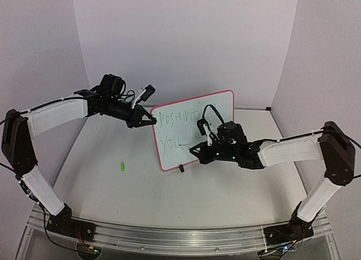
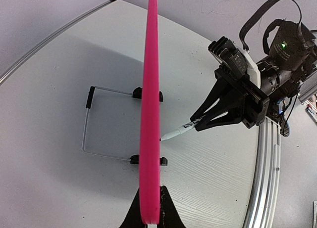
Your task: Write a sentence on the whiteboard
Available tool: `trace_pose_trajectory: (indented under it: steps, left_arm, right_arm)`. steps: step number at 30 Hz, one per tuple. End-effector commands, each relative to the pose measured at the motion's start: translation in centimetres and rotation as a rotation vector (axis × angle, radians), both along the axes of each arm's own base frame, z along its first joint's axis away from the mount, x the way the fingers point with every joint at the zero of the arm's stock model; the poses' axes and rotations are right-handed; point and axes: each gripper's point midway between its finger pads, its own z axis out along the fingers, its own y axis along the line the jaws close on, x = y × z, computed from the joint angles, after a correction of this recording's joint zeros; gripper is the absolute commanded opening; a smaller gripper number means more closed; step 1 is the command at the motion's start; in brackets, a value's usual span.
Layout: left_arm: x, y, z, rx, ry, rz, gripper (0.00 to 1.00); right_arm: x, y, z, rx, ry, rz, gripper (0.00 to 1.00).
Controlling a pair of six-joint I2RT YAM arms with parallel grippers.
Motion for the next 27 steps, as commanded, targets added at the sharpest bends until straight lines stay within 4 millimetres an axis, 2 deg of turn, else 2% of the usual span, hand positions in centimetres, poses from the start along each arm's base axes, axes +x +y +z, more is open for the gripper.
trace_pose_trajectory:
  steps: [1, 10, 15, 27]
  left_arm:
    - [-0.7, 0.2, -1.8, 0.078, 0.014, -0.015, 0.0]
    - [-0.8, 0.2, -1.7, 0.076, 0.014, -0.016, 0.0]
    - [-0.8, 0.2, -1.7, 0.075, 0.015, -0.016, 0.0]
    - [-0.8, 0.2, -1.8, 0.078, 0.014, -0.016, 0.0]
  right_arm:
    - [1.2, -1.1, 1.7, 0.019, -0.057, -0.07, 0.0]
    - [0.2, -1.6, 4.9, 0.079, -0.094, -0.052, 0.0]
    - [0.5, -1.2, 6.1, 0.096, -0.116, -0.042, 0.0]
    - [1.5, 0.7, 6.5, 0.103, -0.129, -0.009, 0.0]
